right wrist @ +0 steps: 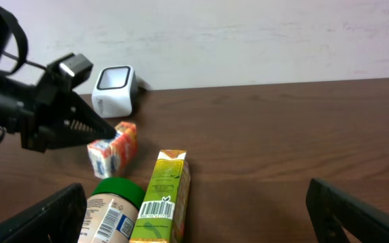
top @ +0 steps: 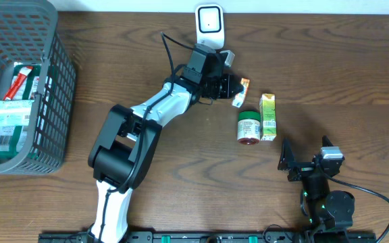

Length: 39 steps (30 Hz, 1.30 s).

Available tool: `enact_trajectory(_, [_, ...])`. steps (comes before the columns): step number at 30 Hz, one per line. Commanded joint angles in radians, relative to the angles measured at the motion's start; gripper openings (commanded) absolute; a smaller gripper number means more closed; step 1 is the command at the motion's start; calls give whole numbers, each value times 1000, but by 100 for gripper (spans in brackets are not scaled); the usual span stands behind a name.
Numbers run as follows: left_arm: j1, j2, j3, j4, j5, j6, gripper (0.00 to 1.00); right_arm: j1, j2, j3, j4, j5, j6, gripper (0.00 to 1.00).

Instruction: Scan the item barcode

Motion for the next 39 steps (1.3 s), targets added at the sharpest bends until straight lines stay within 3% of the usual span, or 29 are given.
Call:
enact_trajectory(1, [1, 27, -13, 14, -18, 29, 8, 7, -3, -1, -4, -1, 12, 99])
enact_trajectory(9, [-10, 28, -18, -11, -71, 53, 8, 7, -3, -1, -3, -1, 12, 99])
enact_trajectory(11, [-8, 28, -18, -7, -71, 53, 24, 7, -3, -1, -4, -1, 12, 99])
enact_trajectory(19, [-1, 27, -18, -2, -71, 53, 53, 7, -3, -1, -4, -1, 12, 99])
enact_trajectory(28, [28, 9, -5, -13, -67, 54, 54, 7, -3, -1, -4, -1, 12, 99])
enact_trajectory(33, [22, -47, 94, -212, -165, 104, 54, 7, -3, -1, -4, -1, 12, 99])
enact_trajectory(35, [10, -57, 143, -300, -207, 129, 49, 7, -3, -1, -4, -1, 12, 99])
enact_trajectory(39, [-32, -55, 175, -359, -270, 182, 47, 7, -3, -1, -4, -1, 12, 99])
